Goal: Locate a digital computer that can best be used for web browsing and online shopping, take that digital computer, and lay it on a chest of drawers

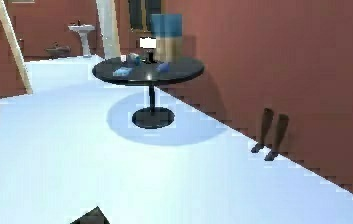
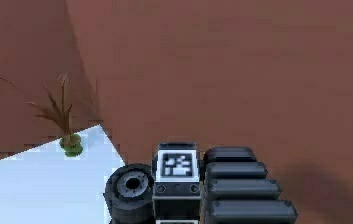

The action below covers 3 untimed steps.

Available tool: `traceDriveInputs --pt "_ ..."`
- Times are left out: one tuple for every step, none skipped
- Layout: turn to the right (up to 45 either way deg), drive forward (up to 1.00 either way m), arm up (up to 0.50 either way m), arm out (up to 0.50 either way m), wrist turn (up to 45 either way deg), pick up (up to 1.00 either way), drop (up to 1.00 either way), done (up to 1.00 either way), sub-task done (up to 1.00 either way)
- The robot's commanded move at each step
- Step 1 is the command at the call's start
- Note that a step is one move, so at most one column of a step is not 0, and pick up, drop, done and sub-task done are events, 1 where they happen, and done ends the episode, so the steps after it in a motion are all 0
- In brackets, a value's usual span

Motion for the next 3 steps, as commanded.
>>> traceDriveInputs --pt "-45.0 0.00 0.00 0.00 0.0 0.00 0.00 0.00 0.00" --pt "-3.0 0.00 0.00 0.00 0.0 0.00 0.00 0.00 0.00" --pt "0.0 0.05 0.00 0.00 0.0 0.00 0.00 0.00 0.00"
